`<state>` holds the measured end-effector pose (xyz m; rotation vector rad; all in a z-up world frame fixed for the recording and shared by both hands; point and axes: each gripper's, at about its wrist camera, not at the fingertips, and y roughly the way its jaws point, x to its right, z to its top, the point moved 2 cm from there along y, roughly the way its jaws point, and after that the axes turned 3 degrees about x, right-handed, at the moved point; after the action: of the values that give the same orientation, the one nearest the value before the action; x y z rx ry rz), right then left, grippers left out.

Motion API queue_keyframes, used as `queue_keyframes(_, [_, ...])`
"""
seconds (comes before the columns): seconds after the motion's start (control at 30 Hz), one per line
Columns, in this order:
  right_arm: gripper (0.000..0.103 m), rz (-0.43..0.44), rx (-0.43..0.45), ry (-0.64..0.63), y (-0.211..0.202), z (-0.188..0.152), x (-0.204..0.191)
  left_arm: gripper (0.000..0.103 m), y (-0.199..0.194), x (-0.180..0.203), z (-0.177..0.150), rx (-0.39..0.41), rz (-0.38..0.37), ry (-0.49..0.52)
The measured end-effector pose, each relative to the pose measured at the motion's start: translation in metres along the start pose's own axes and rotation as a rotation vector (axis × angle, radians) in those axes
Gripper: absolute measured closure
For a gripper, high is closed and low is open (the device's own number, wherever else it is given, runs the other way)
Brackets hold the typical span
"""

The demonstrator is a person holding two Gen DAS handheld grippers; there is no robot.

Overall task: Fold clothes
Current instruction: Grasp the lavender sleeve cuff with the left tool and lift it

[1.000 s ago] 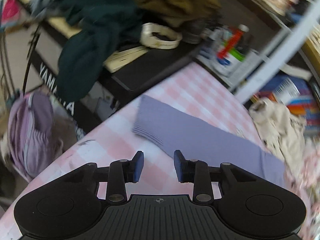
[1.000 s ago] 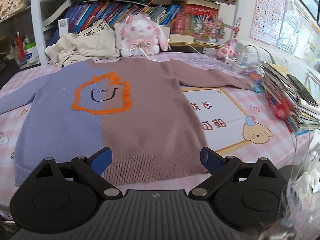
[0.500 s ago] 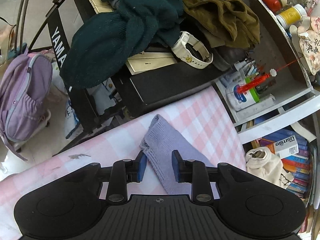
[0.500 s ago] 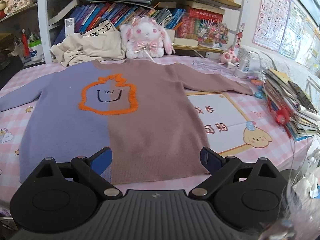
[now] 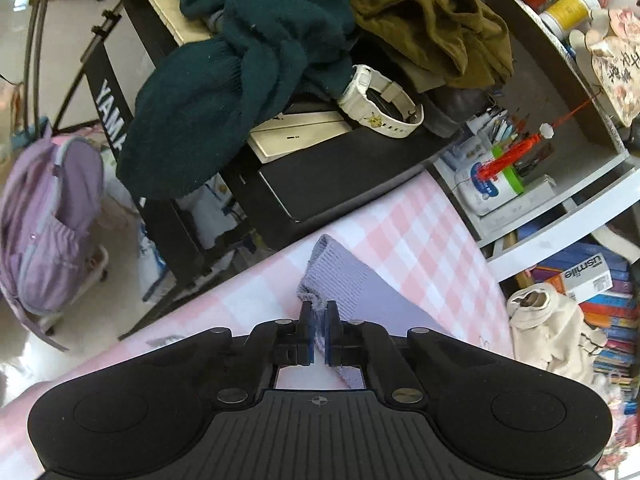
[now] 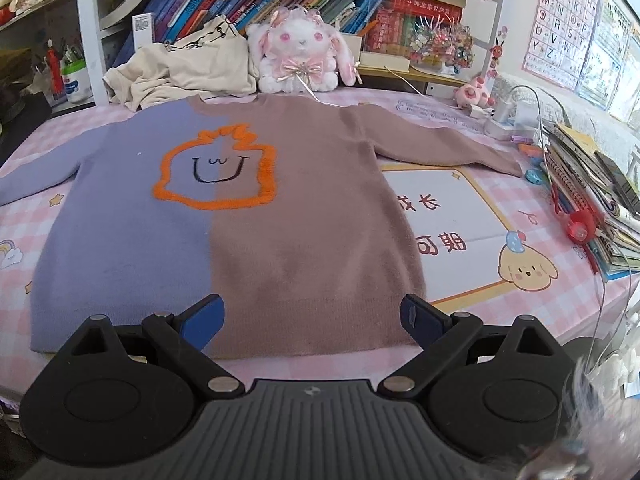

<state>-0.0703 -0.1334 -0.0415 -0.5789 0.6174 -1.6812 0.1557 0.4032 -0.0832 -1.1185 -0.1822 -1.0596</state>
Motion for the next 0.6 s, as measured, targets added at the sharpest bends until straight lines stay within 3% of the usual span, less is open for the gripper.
queue_keyframes(0.27, [0.008, 0.099, -0.049, -0.026, 0.037, 0.015, 0.029, 0.099, -0.049, 0.083, -0.026, 0.087, -0.121, 0.169])
queue_keyframes(0.6, [0.007, 0.31, -0.057, -0.165, 0.087, 0.044, 0.066, 0.099, -0.108, 0.239, -0.109, 0.135, -0.264, 0.405])
